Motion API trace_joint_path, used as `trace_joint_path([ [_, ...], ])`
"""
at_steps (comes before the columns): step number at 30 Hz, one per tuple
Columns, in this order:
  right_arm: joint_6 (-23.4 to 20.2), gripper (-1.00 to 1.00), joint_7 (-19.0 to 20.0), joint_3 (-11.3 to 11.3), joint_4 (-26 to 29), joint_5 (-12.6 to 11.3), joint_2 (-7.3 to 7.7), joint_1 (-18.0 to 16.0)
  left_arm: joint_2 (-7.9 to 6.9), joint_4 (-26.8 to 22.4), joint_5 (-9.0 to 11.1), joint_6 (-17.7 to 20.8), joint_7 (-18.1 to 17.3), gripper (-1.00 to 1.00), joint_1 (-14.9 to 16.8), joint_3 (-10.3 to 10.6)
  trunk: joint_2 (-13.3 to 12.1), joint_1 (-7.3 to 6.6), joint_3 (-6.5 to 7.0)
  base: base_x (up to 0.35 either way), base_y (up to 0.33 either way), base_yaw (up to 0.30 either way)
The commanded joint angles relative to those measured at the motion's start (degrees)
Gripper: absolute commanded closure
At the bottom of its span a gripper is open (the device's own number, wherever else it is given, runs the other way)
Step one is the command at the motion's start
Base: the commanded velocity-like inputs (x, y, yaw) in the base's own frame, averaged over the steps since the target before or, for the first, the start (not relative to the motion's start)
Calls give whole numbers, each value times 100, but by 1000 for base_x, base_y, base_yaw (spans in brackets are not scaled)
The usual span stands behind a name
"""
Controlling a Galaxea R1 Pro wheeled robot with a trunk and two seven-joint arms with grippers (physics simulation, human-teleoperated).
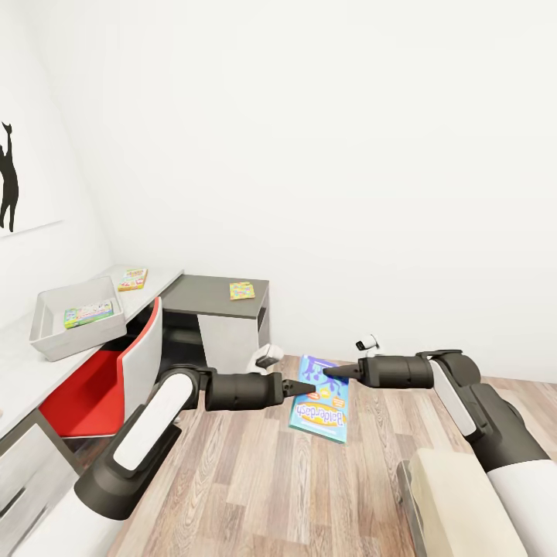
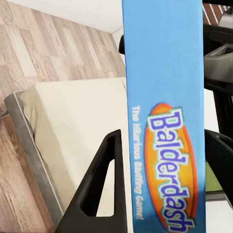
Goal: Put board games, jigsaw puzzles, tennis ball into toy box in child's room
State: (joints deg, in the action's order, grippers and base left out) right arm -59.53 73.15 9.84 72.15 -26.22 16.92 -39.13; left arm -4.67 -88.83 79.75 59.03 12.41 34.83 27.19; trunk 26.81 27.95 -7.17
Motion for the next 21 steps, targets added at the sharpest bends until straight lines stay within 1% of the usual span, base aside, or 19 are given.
trace_joint_path([
  [1, -47, 100, 14, 6, 1, -40, 4, -7, -5, -3, -20, 12, 61, 100, 7, 6, 12, 3, -12, 0, 0, 0],
  [21, -47, 100, 8, -26, 1, -41, 5, -7, -7, -3, -29, 12, 60, 100, 7, -1, 12, 3, -12, 0, 0, 0],
])
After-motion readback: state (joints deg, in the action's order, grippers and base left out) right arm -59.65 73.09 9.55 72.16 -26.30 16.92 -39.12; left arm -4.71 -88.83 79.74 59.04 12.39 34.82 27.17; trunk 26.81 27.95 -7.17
